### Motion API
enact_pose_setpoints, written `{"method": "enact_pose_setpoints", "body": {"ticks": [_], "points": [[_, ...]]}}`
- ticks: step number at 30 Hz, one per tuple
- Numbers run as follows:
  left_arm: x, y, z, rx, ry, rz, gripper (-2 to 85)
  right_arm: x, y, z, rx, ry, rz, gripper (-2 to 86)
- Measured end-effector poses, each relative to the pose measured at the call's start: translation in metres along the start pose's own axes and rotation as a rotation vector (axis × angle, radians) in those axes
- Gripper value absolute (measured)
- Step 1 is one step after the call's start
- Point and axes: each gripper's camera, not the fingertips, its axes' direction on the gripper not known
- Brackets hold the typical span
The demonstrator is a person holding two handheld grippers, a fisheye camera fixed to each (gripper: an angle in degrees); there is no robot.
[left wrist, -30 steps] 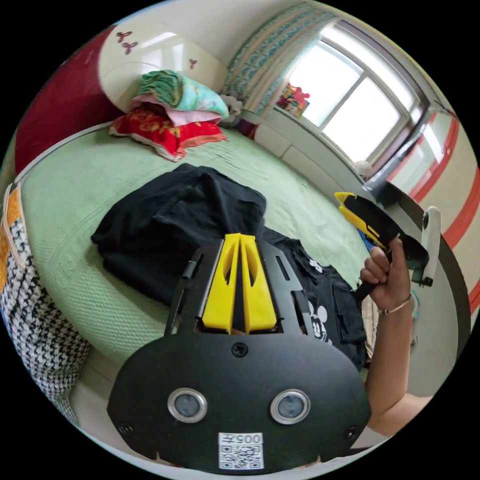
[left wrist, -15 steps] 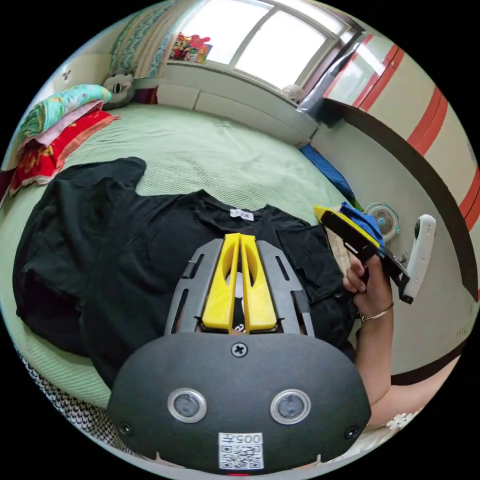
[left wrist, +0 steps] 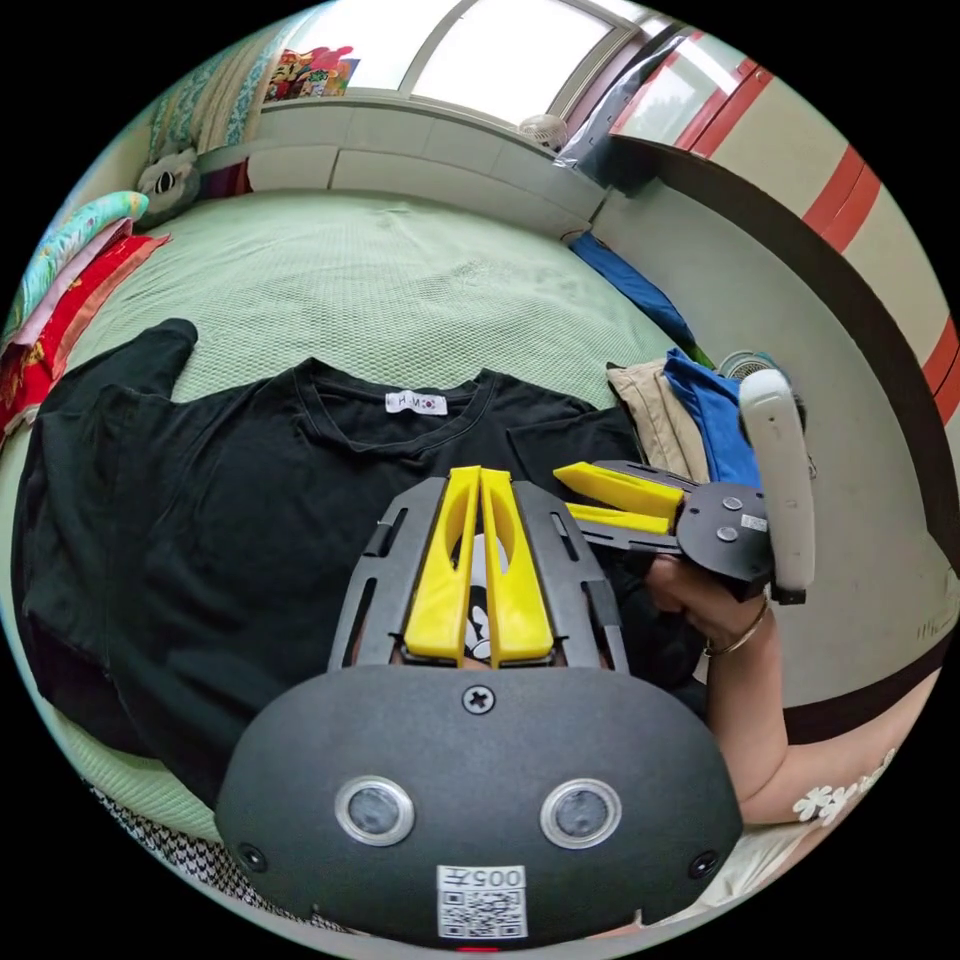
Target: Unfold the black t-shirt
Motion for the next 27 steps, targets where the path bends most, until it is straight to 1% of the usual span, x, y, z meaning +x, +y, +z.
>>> {"method": "enact_pose_setpoints", "body": {"ticks": [3,10,15,22,27], "points": [[0.001,-0.007,0.011,0.001,0.001,-0.005,-0.7,0.007,0.000,0.004,0.007,-0.018,0.031,9.5],[0.012,-0.027,0.041,-0.017,0.039,0.018,-0.6,0.020,0.012,0.014,0.060,-0.038,-0.006,9.4],[0.020,-0.040,0.060,-0.035,0.014,0.038,-0.6,0.031,0.019,0.018,0.074,-0.061,-0.022,9.0],[0.022,-0.058,0.083,-0.043,0.007,0.029,-0.6,0.048,0.033,0.016,0.054,-0.061,-0.058,5.3],[0.027,-0.070,0.100,-0.069,-0.018,0.052,-0.6,0.051,0.043,0.021,0.044,-0.026,-0.069,3.9]]}}
